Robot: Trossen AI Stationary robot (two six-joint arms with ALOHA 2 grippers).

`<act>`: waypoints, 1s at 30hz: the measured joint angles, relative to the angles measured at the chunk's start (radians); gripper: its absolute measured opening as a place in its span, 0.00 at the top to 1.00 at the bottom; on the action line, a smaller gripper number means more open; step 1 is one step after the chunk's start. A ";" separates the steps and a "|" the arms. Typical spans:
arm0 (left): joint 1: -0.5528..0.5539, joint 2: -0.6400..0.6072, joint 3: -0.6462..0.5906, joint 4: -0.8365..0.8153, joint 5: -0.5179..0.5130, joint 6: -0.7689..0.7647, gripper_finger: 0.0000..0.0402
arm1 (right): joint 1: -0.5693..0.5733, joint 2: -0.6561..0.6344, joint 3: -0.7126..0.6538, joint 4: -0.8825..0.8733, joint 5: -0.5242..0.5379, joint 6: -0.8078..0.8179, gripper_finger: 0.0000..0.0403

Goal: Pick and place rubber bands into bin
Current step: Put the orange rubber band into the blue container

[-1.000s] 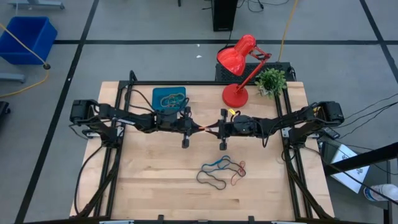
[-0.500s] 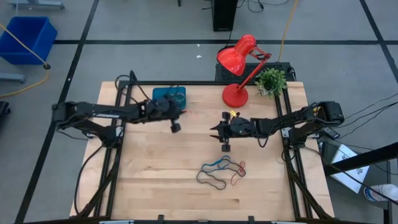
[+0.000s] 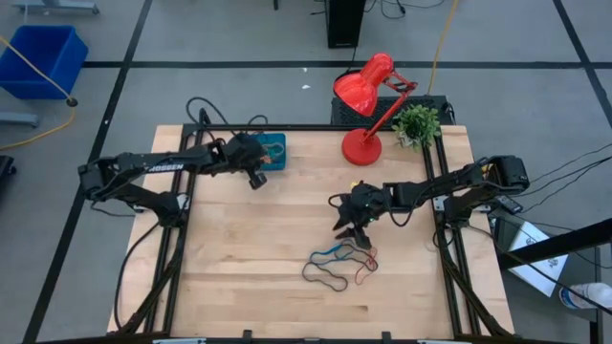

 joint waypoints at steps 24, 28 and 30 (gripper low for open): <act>0.061 0.107 0.000 0.008 -0.003 0.041 0.97 | 0.074 0.000 -0.107 0.000 0.177 -0.057 0.67; 0.061 0.107 0.000 0.008 -0.003 0.033 0.96 | 0.104 0.000 -0.107 0.000 0.180 -0.033 0.67; 0.061 0.107 0.000 0.008 -0.003 0.033 0.93 | 0.115 0.000 -0.107 0.000 0.185 -0.032 0.67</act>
